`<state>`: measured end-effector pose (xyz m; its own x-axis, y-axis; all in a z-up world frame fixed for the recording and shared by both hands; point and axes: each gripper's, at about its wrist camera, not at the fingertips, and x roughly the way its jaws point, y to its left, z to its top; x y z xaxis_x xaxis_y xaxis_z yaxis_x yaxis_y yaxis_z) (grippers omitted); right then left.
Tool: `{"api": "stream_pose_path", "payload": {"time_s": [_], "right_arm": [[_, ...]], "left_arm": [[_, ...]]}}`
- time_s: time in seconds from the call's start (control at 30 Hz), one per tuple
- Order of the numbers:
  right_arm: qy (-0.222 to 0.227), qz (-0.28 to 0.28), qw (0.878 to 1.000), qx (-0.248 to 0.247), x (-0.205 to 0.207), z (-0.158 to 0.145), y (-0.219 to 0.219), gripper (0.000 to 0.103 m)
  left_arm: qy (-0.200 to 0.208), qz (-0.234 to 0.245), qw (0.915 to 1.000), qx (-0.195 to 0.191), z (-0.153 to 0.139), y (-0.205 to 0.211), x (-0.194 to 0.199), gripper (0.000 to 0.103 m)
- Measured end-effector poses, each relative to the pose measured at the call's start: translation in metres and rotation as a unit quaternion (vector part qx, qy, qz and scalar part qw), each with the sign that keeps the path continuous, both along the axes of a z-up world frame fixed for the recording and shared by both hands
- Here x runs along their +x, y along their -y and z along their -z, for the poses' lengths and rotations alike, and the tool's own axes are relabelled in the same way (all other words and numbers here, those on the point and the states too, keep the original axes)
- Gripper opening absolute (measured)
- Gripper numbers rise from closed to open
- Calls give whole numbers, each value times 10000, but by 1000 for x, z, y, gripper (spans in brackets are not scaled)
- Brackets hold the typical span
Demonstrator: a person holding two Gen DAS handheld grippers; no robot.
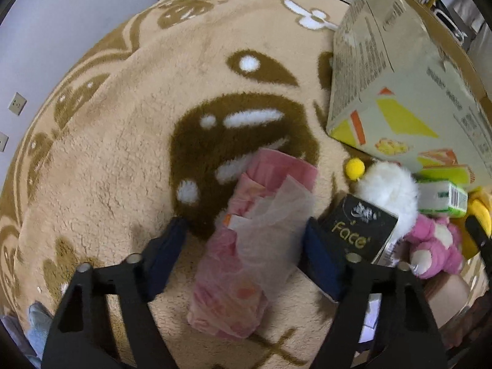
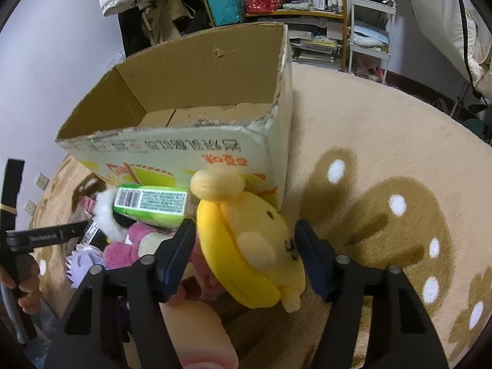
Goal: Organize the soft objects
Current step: 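Grasp the pink tissue pack with the left tool while the right tool grasps the yellow plush, then lift both items and drop them into the cardboard box, opening both tools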
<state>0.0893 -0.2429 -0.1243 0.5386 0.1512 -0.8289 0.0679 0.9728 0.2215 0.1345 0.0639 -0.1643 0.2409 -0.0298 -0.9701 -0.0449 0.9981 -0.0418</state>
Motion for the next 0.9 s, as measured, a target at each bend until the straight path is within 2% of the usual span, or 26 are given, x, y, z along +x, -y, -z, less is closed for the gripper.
{"api": "stream_pose_path", "payload": {"time_s": [0.03,0.17,0.37,0.47,0.57,0.73,0.83,0.9], "right_arm": [[12,34,9999,99,-1,-1,2,63],[26,122,9996,261,-2,-2,7,59],[180,-8,9997,133,-5,-10,0,55],[255,-65,9997,0,-7,-14,-3,54],[353,-78,9993,35,-11,-20,-3,54],[616,-71,9981,-31,-20,-36,-5,54],[877,-88,9961,-24,-28,-50,-6,54],[1089,-102,9940,-40,-35,-61,-8,53]], "left_arm": [[-30,72,10000,-11,1,2,-1,57],[30,304,9995,100,0,11,-3,49],[70,409,9991,127,-8,14,-7,44],[110,397,9988,268,-13,15,-10,44],[385,332,9983,281,-30,10,-17,44],[1133,303,9930,146,-67,11,-36,44],[1671,397,9850,133,-89,18,-48,44],[2088,453,9768,133,-106,21,-58,44]]}}
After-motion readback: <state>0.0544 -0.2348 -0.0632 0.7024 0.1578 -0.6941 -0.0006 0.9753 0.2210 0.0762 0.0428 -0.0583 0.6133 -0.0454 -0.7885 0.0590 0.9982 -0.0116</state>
